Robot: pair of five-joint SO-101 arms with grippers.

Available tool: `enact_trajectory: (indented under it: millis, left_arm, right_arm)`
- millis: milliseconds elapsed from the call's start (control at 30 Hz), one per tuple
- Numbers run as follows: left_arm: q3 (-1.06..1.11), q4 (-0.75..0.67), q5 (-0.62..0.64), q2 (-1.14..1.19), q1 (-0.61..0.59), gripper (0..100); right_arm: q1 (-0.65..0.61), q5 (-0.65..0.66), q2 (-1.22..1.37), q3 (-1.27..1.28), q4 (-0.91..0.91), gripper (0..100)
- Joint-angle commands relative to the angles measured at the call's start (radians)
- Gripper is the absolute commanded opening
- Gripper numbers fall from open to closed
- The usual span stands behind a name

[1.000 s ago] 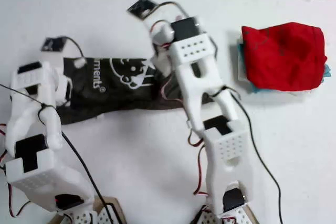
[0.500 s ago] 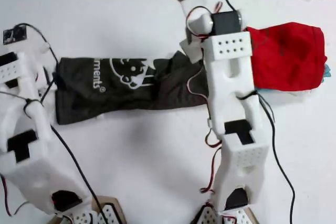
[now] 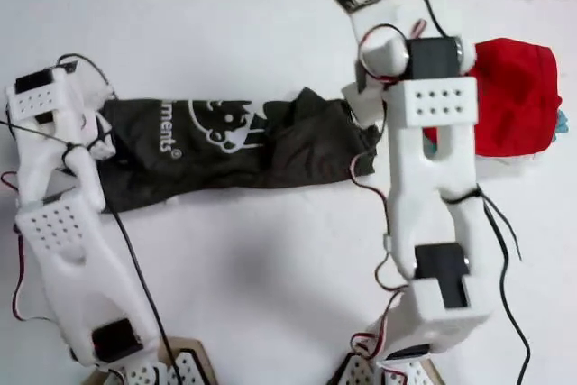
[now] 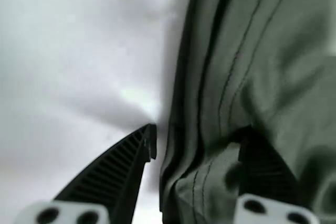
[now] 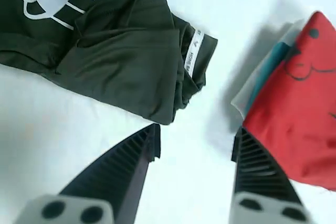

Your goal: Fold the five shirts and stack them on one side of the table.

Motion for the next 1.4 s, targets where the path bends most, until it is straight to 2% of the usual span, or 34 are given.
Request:
enact_trajectory:
  millis: [0,100,167,267,300,333,600,833,1000,1167,1367]
  left_arm:
    - [-0.151,0.094,0.005,0.094,0.069,27]
    - [-0.257,0.137,0.005,0.167,0.069,27]
    - [-0.294,0.147,0.003,0.199,0.068,24]
    - [-0.300,0.147,0.000,0.224,0.061,4]
    - [-0.297,0.147,-0.002,0.224,0.055,1]
    - [-0.297,0.149,-0.002,0.224,0.048,4]
    - [-0.390,0.150,-0.103,0.221,-0.110,2]
    - [-0.450,0.152,-0.204,0.210,-0.288,2]
    - [-0.409,0.152,-0.222,0.089,-0.361,2]
    - [-0.257,0.152,-0.229,-0.083,-0.299,2]
    - [0.042,0.152,-0.226,-0.298,-0.058,2]
  right_arm:
    - [0.025,0.063,-0.119,0.061,0.022,22.5]
    - [0.036,0.081,-0.173,0.126,0.021,22.5]
    - [0.056,0.080,-0.205,0.172,0.021,22.5]
    - [0.084,0.083,-0.234,0.256,0.018,22.5]
    - [0.097,0.084,-0.240,0.287,0.016,21.9]
    - [0.107,0.086,-0.242,0.311,0.015,20.6]
    - [0.189,0.086,-0.251,0.494,-0.059,17.3]
    - [0.234,0.086,-0.259,0.720,-0.220,17.3]
    - [0.231,0.086,-0.372,0.950,-0.366,17.3]
    - [0.236,0.080,-0.506,1.243,-0.596,17.3]
    - [0.239,0.078,-0.529,1.537,-0.905,17.2]
